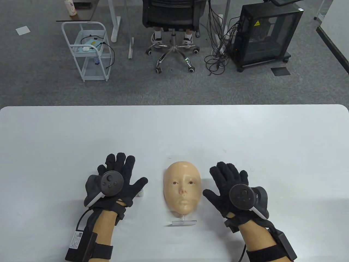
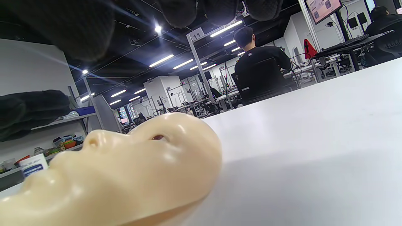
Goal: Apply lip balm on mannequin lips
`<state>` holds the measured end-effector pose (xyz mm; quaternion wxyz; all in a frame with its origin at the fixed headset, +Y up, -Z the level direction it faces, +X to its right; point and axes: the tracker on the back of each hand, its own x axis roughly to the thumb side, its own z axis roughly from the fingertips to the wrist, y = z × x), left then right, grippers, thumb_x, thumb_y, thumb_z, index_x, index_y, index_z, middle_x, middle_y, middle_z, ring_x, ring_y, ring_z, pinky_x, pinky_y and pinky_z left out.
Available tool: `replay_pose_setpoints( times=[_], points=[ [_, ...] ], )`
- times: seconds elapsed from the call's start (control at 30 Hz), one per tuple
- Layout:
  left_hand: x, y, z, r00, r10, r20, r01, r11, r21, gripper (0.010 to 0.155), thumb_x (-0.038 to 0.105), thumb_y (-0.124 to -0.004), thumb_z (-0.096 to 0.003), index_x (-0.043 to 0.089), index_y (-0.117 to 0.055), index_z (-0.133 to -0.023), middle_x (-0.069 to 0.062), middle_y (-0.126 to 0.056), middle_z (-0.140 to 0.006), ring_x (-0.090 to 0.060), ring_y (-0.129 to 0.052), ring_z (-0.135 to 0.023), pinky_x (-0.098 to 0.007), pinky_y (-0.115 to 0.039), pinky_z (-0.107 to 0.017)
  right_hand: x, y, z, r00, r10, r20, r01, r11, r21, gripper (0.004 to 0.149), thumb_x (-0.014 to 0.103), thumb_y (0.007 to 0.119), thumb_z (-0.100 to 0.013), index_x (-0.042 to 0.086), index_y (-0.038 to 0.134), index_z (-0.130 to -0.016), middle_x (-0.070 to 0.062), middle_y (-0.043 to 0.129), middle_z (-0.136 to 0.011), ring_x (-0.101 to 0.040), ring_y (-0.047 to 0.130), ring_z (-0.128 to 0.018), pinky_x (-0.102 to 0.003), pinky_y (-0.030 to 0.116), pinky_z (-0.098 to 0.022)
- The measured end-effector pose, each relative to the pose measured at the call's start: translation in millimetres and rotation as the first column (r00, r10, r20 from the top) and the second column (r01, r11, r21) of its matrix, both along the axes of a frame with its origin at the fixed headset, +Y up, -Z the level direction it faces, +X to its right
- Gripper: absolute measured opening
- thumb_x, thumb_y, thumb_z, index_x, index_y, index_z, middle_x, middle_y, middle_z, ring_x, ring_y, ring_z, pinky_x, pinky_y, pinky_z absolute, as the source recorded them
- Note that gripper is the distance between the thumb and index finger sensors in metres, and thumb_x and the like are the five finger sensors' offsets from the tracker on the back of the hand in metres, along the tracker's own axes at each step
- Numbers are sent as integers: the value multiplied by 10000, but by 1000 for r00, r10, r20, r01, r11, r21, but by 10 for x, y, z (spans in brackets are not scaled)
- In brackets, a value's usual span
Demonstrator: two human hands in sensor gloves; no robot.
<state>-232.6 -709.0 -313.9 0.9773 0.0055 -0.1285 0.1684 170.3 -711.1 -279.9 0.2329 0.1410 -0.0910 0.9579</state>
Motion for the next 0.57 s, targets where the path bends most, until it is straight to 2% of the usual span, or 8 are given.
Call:
replay_pose_setpoints(
  times=[0.57],
  points=[
    [89,-61,-4,1000,-23,17,24,999,-49,932,867,-637,-535,263,-297,-1159,-153,-242,-1229,-533,-191,-1098,-753,-242,-673,-4,8,0,1000,5,17,-5,1000,10,842,679,849,-474,263,504,-1121,-108,443,-1231,-472,467,-1104,-748,343,-686]
  ],
)
